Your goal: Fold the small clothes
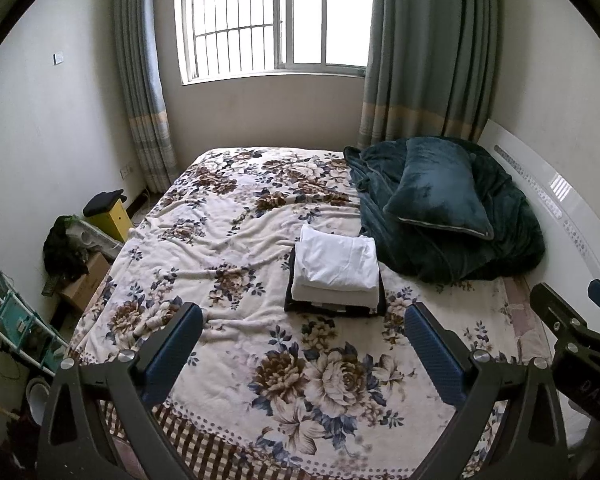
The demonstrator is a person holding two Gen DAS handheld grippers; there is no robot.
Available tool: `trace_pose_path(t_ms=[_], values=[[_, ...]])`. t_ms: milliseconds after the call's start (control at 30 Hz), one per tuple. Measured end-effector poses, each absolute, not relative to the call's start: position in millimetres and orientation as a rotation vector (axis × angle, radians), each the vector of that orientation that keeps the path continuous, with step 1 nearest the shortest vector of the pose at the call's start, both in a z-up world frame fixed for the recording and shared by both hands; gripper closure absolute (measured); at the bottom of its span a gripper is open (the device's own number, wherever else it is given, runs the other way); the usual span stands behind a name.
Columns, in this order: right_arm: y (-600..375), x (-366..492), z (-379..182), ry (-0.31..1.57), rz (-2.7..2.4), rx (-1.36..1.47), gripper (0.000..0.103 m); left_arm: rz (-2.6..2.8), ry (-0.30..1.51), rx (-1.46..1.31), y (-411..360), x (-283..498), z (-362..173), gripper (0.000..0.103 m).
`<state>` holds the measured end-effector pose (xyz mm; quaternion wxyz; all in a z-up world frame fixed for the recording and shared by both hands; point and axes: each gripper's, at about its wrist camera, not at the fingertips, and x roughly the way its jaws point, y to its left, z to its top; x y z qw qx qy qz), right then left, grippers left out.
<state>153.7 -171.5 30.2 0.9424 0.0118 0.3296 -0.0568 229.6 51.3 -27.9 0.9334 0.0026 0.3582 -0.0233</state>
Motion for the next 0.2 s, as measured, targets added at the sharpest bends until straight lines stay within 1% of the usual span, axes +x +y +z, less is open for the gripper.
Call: trace_pose_path(t_ms=[200], values=[[-170.8, 152.4, 29.1, 0.671, -0.119, 0.026, 0.000, -0.052, 0.728, 0.006, 52.0, 230.3, -27.6, 0.000]])
